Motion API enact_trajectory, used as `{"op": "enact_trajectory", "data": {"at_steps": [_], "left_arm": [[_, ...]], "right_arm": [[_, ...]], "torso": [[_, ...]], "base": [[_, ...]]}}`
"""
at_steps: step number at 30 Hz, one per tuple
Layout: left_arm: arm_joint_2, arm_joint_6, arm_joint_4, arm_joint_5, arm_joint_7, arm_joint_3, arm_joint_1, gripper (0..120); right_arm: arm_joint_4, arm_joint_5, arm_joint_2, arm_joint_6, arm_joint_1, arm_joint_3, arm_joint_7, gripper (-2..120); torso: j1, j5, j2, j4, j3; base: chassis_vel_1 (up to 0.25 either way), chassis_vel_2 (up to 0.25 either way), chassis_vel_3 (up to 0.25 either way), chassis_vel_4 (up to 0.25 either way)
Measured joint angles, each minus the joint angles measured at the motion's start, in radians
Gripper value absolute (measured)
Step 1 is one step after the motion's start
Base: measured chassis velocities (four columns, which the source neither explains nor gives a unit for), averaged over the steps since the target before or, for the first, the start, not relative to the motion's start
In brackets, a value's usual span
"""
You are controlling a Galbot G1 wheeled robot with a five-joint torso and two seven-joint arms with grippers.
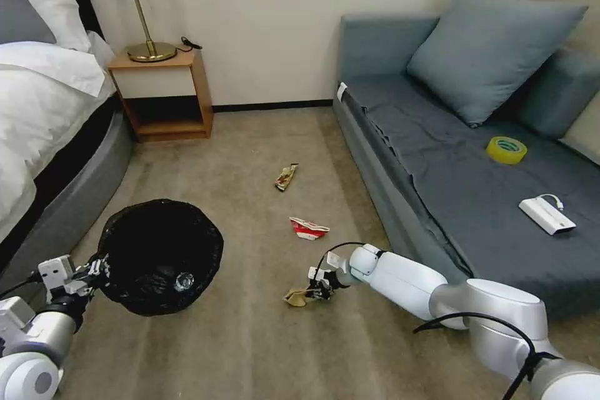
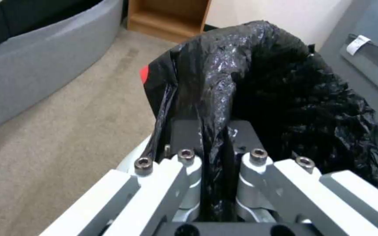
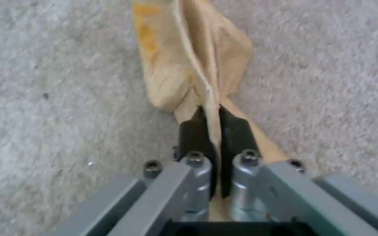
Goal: Pick up the trash bin, then pick up the garbage on the floor and place it into the trash bin.
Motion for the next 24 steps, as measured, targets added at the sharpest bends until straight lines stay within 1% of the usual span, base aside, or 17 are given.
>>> {"op": "enact_trajectory", "data": {"at_steps": [4,8,10,13,14,18,19,22,23,24], "left_arm": [[0.002,0.000,0.000,-0.009,0.000,0.006,0.006,5],[0.008,0.000,0.006,-0.011,0.000,0.027,0.014,5],[0.009,0.000,0.007,-0.011,0.000,0.031,0.014,5],[0.014,-0.001,0.016,-0.012,0.000,0.054,0.013,5],[0.014,-0.001,0.016,-0.012,0.000,0.054,0.013,5],[0.018,-0.001,0.028,-0.019,0.002,0.089,0.006,5],[0.018,-0.001,0.028,-0.019,0.002,0.089,0.006,5],[0.020,0.005,0.035,-0.029,0.004,0.107,0.000,5],[0.020,0.005,0.035,-0.029,0.004,0.107,0.000,5],[0.020,0.009,0.037,-0.034,0.004,0.112,-0.001,5]], "right_arm": [[0.015,-0.007,-0.003,0.005,-0.006,0.041,0.026,0],[0.096,0.003,-0.023,0.007,-0.002,0.132,0.120,0],[0.115,0.010,-0.028,0.006,0.001,0.146,0.138,0],[0.269,0.055,-0.074,-0.002,0.009,0.231,0.270,0],[0.269,0.055,-0.074,-0.002,0.009,0.231,0.270,0],[0.541,0.191,-0.124,0.016,-0.006,0.342,0.487,0],[0.541,0.191,-0.124,0.016,-0.006,0.342,0.487,0],[0.807,0.393,-0.171,0.008,-0.046,0.379,0.680,0],[0.807,0.393,-0.171,0.008,-0.046,0.379,0.680,0],[0.892,0.447,-0.184,0.005,-0.066,0.383,0.732,0]], "torso": [[0.000,0.0000,0.000,-0.0001,0.000],[0.000,0.0000,0.000,-0.0001,0.000],[0.000,0.0000,0.000,0.0002,0.000],[0.000,-0.0002,0.000,0.0000,0.000],[0.000,-0.0002,0.000,0.0000,0.000],[0.000,-0.0002,0.000,-0.0001,0.000],[0.000,-0.0002,0.000,-0.0001,0.000],[0.000,-0.0002,0.000,0.0002,0.000],[0.000,-0.0002,0.000,0.0002,0.000],[0.000,-0.0002,0.000,-0.0001,0.000]], "base": [[0.000,0.000,0.000,0.000],[0.000,0.000,0.000,0.000],[0.000,0.000,0.000,0.000],[0.000,0.000,0.000,0.000],[0.000,0.000,0.000,0.000],[0.000,0.000,0.000,0.000],[0.000,0.000,0.000,0.000],[0.000,0.000,0.000,0.000],[0.000,0.000,0.000,0.000],[0.000,0.000,0.000,0.000]]}}
